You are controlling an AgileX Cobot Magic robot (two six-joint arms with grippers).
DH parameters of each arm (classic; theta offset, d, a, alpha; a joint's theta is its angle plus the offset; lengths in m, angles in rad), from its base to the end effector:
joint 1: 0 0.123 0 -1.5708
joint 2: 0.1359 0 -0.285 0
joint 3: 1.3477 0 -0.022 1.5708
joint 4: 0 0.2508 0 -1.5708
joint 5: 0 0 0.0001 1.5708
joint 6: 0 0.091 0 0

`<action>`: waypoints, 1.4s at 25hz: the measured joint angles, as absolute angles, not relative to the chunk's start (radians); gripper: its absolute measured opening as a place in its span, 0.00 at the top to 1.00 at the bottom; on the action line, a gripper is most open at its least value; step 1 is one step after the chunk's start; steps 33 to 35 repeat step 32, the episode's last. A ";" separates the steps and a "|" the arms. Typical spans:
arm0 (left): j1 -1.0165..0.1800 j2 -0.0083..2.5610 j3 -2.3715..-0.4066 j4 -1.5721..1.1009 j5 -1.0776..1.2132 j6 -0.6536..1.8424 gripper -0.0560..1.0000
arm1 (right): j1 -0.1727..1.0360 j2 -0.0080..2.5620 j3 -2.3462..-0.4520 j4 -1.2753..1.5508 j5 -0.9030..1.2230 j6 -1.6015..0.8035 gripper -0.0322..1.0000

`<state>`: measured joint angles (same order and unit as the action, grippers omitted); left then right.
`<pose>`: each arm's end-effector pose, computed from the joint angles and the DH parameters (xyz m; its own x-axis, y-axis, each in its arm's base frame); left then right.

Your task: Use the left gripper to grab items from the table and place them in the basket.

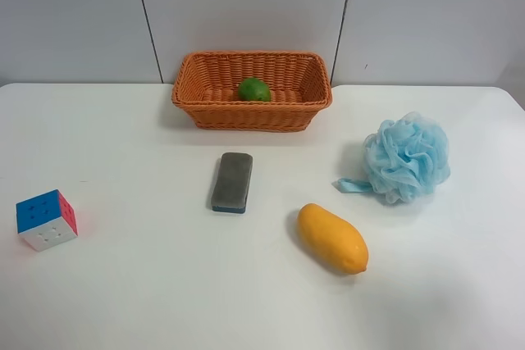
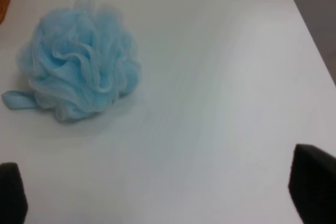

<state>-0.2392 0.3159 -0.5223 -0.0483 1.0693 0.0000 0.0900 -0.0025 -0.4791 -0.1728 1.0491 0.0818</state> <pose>0.0401 -0.0137 0.2774 -0.6859 0.1434 -0.7134 0.2502 0.9671 -0.0462 -0.0017 -0.0138 0.2734 -0.4546 -0.0460 -0.8895 0.0410 0.9965 -0.0724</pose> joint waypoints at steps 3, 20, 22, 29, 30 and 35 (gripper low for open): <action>-0.144 0.245 -0.516 -0.069 1.066 0.047 0.01 | 0.090 -0.003 -0.479 -0.173 1.049 0.082 0.01; 0.089 -0.005 -0.512 -0.124 1.063 0.114 0.01 | 0.090 -0.003 -0.479 -0.173 1.049 0.082 0.01; 0.089 -0.005 -0.512 -0.124 1.063 0.114 0.01 | 0.090 -0.003 -0.479 -0.173 1.049 0.082 0.01; 0.089 -0.005 -0.512 -0.124 1.063 0.114 0.01 | 0.090 -0.003 -0.479 -0.173 1.049 0.082 0.01; 0.089 -0.005 -0.512 -0.124 1.063 0.114 0.01 | 0.090 -0.003 -0.479 -0.173 1.049 0.082 0.01; 0.089 -0.005 -0.512 -0.124 1.063 0.114 0.01 | 0.090 -0.003 -0.479 -0.173 1.049 0.082 0.01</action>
